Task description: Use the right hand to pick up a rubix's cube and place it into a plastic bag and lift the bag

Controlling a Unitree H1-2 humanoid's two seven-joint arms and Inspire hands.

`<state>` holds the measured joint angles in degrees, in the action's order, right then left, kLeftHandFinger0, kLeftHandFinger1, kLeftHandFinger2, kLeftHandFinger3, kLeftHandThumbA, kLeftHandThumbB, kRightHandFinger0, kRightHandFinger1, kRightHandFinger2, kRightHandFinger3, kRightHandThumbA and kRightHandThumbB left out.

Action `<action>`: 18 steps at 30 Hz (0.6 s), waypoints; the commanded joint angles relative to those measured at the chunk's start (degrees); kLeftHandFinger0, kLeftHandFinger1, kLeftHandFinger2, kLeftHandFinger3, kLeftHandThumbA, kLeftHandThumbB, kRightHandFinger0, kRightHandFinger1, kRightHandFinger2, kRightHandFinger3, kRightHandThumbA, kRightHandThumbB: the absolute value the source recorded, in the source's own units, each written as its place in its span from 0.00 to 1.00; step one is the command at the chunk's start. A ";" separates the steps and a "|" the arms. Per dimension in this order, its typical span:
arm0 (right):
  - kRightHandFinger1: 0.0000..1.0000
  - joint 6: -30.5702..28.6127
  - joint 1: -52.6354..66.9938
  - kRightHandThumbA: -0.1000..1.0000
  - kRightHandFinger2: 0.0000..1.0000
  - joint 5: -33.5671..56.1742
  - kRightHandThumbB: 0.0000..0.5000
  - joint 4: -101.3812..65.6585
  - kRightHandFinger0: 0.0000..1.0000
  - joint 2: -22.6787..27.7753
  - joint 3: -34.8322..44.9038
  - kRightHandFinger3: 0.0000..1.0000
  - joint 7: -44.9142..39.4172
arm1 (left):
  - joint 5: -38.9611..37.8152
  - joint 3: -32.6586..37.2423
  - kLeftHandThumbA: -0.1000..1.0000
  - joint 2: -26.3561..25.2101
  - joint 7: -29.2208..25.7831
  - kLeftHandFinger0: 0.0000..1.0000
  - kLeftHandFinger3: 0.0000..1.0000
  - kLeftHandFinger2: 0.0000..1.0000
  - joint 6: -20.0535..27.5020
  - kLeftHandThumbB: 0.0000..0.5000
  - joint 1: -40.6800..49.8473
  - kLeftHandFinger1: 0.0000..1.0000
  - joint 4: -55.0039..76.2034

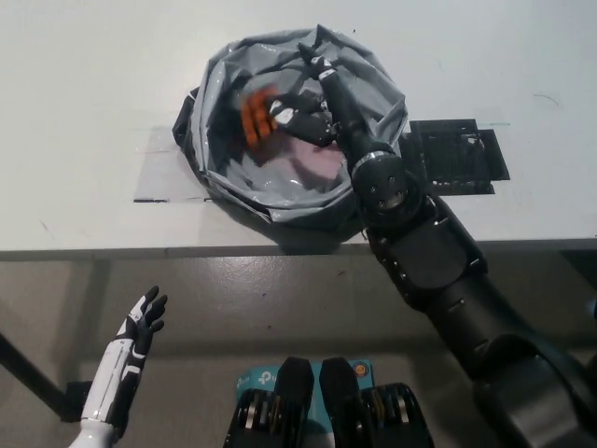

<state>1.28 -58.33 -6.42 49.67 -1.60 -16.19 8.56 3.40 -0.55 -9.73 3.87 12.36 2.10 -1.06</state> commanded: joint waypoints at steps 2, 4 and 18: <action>1.00 1.20 -4.16 0.84 1.00 -3.21 0.74 -2.12 1.00 1.15 -1.54 1.00 -5.35 | -0.75 0.13 1.00 -0.21 0.55 1.00 1.00 1.00 1.00 0.39 -0.53 1.00 1.58; 1.00 0.62 -3.93 0.88 1.00 -3.18 0.75 -2.05 1.00 1.20 -0.76 1.00 -4.53 | -0.33 0.17 1.00 -0.45 0.52 1.00 1.00 1.00 0.88 0.37 -0.52 1.00 1.69; 1.00 2.82 -2.15 1.00 1.00 -9.18 0.74 -27.08 1.00 5.93 1.52 1.00 -1.50 | -0.90 -0.17 1.00 -0.85 0.73 1.00 1.00 1.00 1.29 0.31 -1.15 1.00 0.86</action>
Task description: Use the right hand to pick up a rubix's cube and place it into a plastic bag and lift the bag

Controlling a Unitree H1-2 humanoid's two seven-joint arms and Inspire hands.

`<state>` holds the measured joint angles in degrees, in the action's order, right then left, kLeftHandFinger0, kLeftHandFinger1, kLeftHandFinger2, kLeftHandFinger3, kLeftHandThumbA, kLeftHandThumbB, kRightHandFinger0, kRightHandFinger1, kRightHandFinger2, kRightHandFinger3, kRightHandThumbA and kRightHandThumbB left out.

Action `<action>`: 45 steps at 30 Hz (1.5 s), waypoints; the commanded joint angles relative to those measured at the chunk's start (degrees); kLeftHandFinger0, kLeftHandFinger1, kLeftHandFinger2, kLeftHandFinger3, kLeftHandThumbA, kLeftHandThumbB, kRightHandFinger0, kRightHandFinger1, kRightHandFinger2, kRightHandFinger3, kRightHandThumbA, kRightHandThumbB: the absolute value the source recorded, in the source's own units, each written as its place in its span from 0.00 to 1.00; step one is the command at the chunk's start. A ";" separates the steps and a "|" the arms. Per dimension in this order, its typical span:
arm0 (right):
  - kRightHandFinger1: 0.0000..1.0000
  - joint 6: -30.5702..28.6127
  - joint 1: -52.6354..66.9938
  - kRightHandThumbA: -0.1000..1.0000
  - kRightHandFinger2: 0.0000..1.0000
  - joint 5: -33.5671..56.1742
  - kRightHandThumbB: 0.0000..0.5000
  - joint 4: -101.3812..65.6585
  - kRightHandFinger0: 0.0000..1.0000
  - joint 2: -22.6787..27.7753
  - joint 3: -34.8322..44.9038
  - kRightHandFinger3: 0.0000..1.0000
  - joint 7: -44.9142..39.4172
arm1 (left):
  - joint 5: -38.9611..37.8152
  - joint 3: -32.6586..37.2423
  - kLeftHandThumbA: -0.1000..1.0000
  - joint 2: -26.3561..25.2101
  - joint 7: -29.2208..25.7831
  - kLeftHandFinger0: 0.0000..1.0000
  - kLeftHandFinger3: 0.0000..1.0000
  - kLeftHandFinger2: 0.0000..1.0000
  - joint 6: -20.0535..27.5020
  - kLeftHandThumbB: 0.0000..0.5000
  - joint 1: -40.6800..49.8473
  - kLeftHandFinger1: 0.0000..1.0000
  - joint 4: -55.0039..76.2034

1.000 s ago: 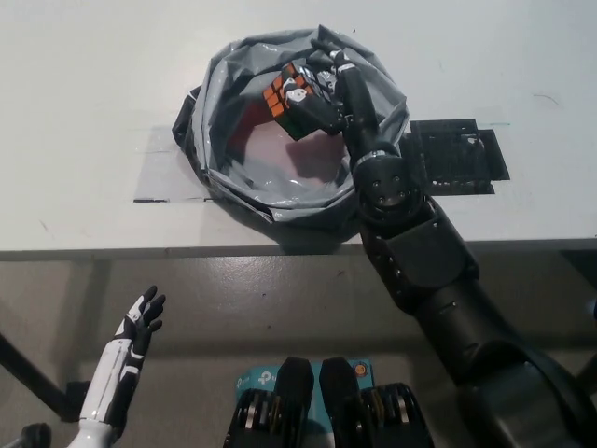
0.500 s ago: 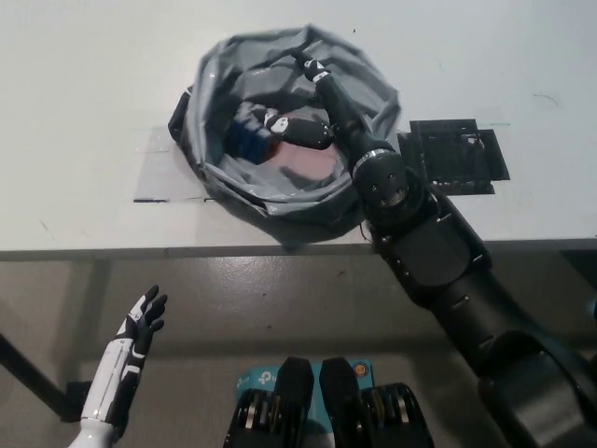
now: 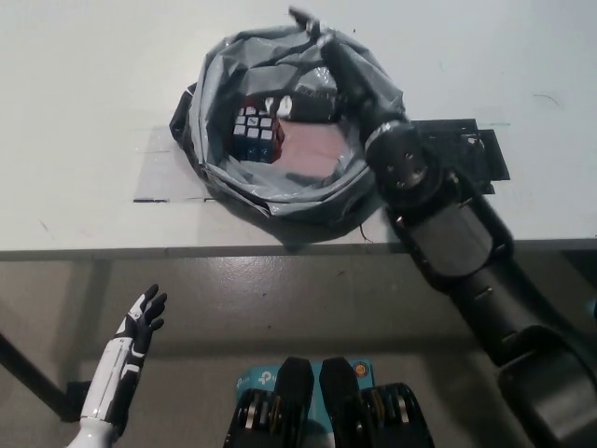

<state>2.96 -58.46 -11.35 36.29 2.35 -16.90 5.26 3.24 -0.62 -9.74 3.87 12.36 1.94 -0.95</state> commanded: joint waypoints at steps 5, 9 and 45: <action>1.00 2.57 -1.79 1.00 1.00 -7.09 0.72 -24.34 1.00 4.18 4.40 1.00 3.13 | -0.38 0.23 1.00 -0.92 0.96 1.00 1.00 1.00 0.73 0.30 -0.44 1.00 1.09; 1.00 3.72 -2.19 0.98 1.00 -8.05 0.68 -27.63 1.00 6.47 5.81 1.00 2.31 | -0.04 0.38 1.00 -0.52 0.68 1.00 1.00 1.00 0.50 0.31 -0.27 1.00 1.06; 1.00 1.43 -4.39 0.89 1.00 -6.48 0.78 6.72 1.00 4.76 8.64 1.00 1.98 | 1.82 0.36 1.00 -0.48 -0.10 1.00 1.00 1.00 1.04 0.33 0.16 1.00 1.32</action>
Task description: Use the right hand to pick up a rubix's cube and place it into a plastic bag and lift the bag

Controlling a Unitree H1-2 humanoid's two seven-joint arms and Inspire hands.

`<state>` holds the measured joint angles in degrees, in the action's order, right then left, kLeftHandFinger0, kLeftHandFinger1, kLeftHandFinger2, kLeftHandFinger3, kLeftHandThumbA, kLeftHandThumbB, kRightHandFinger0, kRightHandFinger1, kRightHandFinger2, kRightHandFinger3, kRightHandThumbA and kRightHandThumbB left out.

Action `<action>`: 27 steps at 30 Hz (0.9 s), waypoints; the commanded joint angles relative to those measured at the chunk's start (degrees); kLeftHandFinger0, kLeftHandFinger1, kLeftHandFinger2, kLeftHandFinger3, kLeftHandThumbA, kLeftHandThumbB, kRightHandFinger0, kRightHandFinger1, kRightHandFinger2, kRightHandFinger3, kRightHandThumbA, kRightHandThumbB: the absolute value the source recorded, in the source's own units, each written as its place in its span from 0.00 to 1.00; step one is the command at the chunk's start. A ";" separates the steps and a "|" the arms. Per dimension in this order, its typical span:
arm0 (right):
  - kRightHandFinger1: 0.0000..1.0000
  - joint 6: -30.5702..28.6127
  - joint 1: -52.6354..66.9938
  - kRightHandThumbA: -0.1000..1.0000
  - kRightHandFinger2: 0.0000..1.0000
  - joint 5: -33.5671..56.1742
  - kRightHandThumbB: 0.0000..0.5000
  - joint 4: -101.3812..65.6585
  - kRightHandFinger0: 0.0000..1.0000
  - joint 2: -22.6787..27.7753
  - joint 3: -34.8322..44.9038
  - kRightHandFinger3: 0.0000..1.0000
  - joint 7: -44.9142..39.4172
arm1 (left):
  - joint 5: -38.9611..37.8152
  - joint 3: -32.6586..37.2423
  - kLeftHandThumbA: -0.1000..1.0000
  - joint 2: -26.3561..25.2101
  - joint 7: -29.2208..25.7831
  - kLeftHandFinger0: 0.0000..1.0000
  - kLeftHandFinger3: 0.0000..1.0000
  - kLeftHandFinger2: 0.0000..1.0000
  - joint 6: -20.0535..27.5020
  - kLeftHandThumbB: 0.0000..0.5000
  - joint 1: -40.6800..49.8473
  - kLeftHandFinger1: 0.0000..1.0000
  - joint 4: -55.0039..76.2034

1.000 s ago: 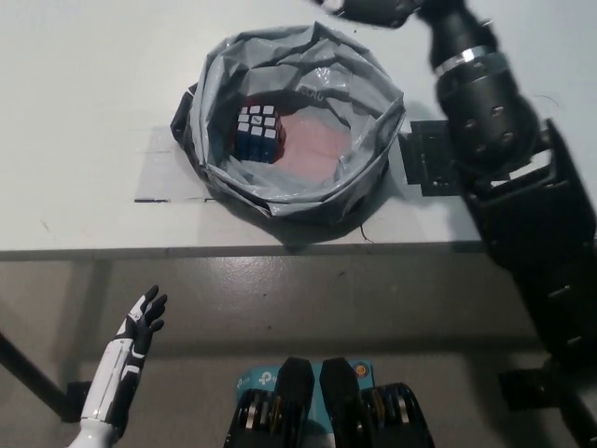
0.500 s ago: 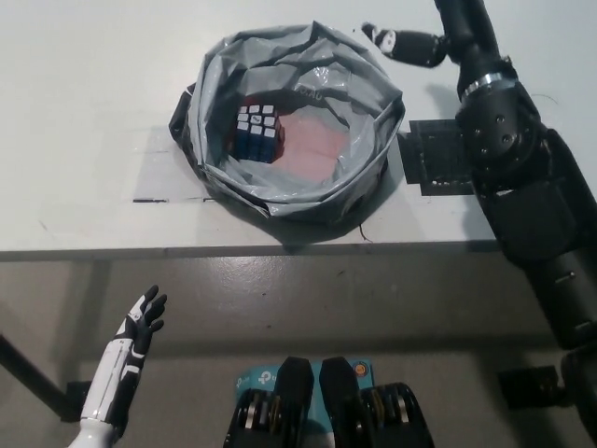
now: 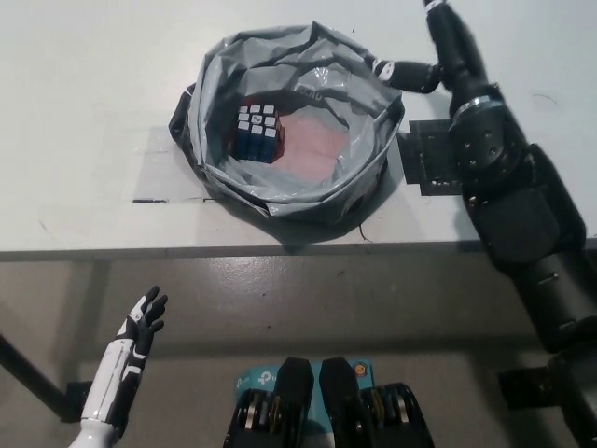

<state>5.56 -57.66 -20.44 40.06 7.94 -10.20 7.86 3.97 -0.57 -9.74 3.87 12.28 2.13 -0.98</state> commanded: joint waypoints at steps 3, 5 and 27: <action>1.00 -0.76 -5.78 0.90 1.00 4.47 0.80 5.06 1.00 -1.47 3.14 1.00 -1.49 | 1.08 0.34 1.00 -0.48 0.07 1.00 1.00 1.00 0.37 0.35 0.13 1.00 1.75; 1.00 -0.94 -6.46 0.89 1.00 5.79 0.78 6.89 1.00 -1.97 4.04 1.00 -2.32 | 1.05 0.34 1.00 -0.62 0.23 1.00 1.00 1.00 0.30 0.34 0.05 1.00 1.71; 1.00 -2.97 -10.79 0.80 1.00 2.41 0.78 23.89 1.00 -2.92 0.11 1.00 2.11 | 2.62 0.40 1.00 -0.53 -0.23 1.00 1.00 1.00 -0.17 0.30 0.21 1.00 2.56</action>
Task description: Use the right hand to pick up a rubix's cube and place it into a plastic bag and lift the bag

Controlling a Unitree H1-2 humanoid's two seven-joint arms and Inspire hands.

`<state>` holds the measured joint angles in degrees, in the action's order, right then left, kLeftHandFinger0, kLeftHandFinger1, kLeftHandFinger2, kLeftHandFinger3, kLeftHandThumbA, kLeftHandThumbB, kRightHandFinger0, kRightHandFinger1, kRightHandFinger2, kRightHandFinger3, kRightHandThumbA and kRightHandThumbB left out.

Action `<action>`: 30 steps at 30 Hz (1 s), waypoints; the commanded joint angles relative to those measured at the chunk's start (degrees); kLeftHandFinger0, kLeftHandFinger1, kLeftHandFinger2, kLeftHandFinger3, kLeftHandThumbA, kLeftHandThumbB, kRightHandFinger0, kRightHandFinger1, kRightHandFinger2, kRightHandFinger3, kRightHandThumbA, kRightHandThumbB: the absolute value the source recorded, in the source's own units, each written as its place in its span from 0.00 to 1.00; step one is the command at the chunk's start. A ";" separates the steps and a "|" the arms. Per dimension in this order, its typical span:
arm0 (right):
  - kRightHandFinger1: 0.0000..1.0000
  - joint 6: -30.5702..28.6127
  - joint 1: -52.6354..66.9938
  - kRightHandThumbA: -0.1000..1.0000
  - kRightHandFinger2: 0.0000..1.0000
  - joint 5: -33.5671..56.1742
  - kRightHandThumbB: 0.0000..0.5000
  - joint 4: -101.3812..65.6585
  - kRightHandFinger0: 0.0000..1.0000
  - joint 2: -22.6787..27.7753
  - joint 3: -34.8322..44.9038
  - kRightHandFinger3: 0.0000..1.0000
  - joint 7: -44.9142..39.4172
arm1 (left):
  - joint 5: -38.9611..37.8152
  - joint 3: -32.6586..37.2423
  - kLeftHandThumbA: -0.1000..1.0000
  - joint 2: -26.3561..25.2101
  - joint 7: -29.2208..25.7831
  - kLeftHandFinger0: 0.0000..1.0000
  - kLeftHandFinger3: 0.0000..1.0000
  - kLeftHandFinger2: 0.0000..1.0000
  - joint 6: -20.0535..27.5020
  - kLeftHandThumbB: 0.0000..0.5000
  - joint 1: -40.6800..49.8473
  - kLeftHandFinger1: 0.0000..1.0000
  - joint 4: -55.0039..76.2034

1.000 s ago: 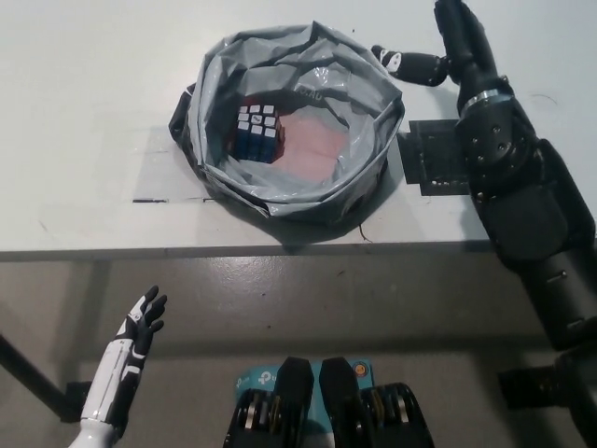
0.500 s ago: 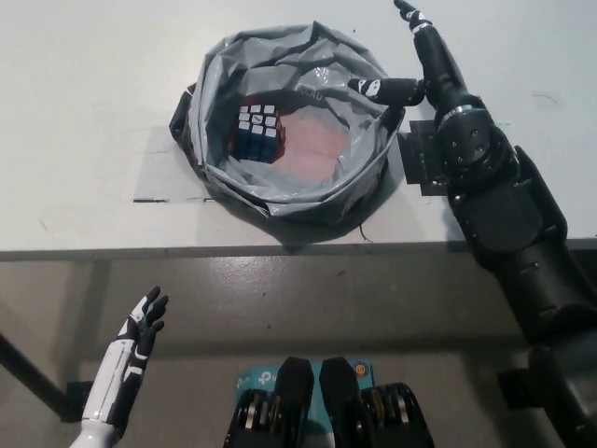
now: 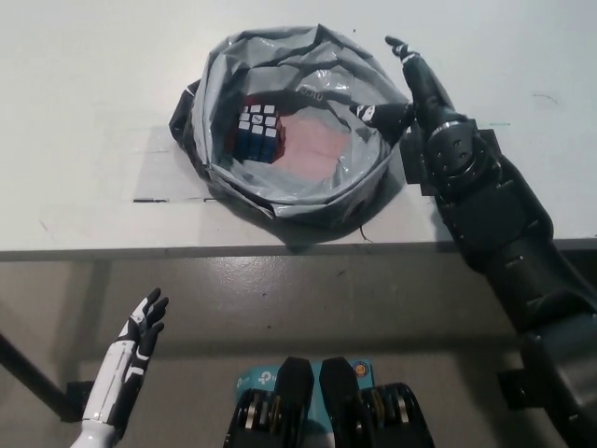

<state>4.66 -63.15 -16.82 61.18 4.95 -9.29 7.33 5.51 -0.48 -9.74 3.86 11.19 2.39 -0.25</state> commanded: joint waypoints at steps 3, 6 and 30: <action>1.00 -0.82 -6.01 0.81 1.00 -1.37 0.82 6.25 1.00 -0.05 -1.44 1.00 2.96 | 1.05 0.31 1.00 -0.62 0.01 1.00 1.00 1.00 0.51 0.31 0.05 1.00 2.14; 1.00 1.37 -6.60 0.84 1.00 -1.97 0.78 8.40 1.00 0.40 -2.67 1.00 1.31 | 0.79 0.24 1.00 -0.49 0.03 1.00 1.00 1.00 0.42 0.30 -0.11 1.00 2.04; 0.48 5.35 -9.92 0.25 0.81 8.24 0.47 7.74 0.07 1.79 7.17 0.26 -6.49 | 3.02 0.76 1.00 -1.19 -0.12 1.00 1.00 1.00 1.59 0.25 -2.23 1.00 1.27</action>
<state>9.35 -68.62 -12.34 73.84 5.23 -4.37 3.71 6.76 -0.21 -9.79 3.87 11.09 1.36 -0.25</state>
